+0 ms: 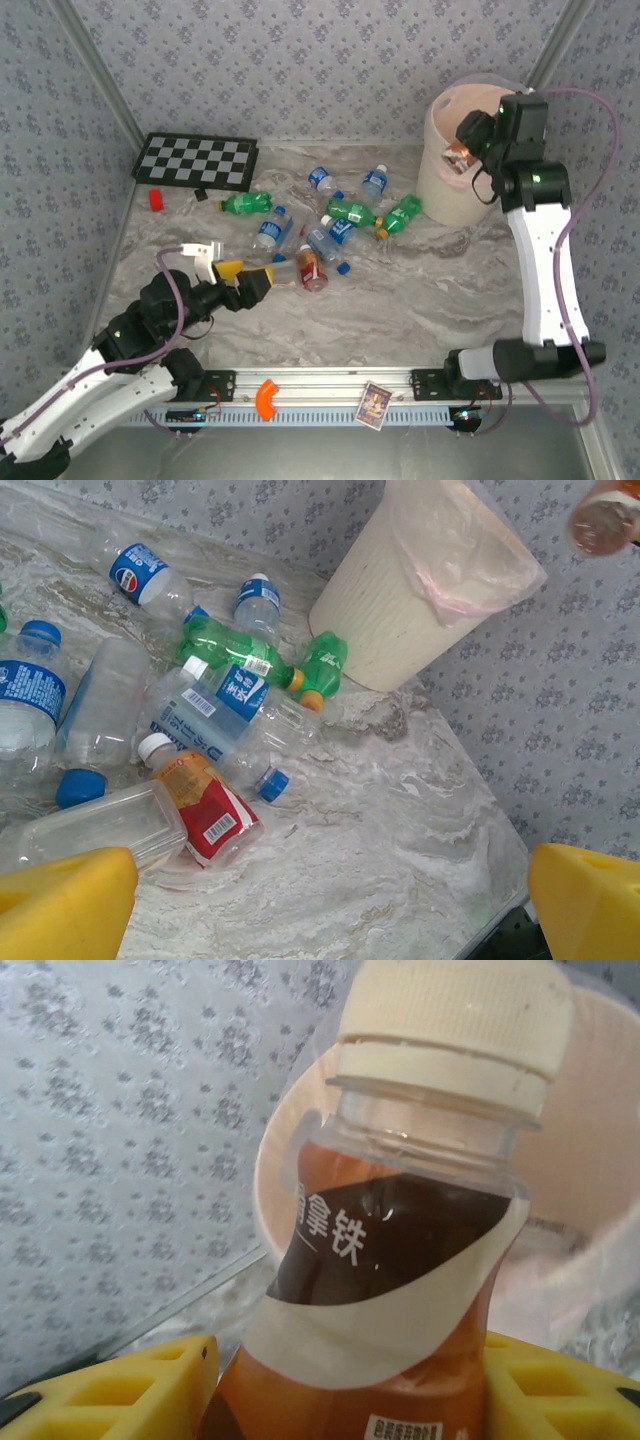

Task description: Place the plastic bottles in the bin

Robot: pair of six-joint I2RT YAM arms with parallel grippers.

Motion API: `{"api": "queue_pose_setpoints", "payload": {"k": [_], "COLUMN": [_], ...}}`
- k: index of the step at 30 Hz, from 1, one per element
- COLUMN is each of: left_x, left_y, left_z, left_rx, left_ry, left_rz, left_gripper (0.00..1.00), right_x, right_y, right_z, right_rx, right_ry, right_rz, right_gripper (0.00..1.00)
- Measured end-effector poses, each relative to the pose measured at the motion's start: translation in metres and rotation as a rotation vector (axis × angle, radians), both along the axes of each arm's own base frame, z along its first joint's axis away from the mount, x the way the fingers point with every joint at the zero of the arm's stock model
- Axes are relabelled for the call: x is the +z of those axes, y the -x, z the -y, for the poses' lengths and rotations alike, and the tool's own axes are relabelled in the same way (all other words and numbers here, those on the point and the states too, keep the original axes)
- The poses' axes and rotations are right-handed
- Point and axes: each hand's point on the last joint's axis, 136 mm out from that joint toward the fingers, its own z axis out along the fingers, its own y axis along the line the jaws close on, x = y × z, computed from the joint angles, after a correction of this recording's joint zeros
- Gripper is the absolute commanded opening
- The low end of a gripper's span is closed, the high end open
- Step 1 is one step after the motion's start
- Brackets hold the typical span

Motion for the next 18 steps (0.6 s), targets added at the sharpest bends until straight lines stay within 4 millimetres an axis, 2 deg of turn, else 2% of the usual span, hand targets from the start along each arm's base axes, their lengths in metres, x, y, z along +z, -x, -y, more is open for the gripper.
{"api": "queue_pose_setpoints", "payload": {"k": [5, 9, 12, 18], "left_x": [0.002, 0.004, 0.003, 0.0], "left_y": [0.005, 0.007, 0.006, 0.007], "left_z": [-0.007, -0.012, -0.014, -0.015], "left_rx": [0.005, 0.013, 0.02, 0.023], "left_ry": [0.005, 0.009, 0.006, -0.008], "left_rz": [0.007, 0.014, 0.013, 0.004], "left_gripper": [1.0, 1.0, 1.0, 1.0], "right_x": [-0.003, -0.004, 0.003, 0.006], "right_y": [-0.046, -0.072, -0.088, -0.106], "right_z": [0.022, 0.044, 0.054, 0.056], "right_rx": [-0.05, -0.098, -0.122, -0.13], "right_ry": [0.059, 0.099, 0.138, 0.17], "right_rz": [-0.024, -0.034, -0.027, -0.036], "right_gripper": [0.56, 0.56, 0.56, 0.59]}}
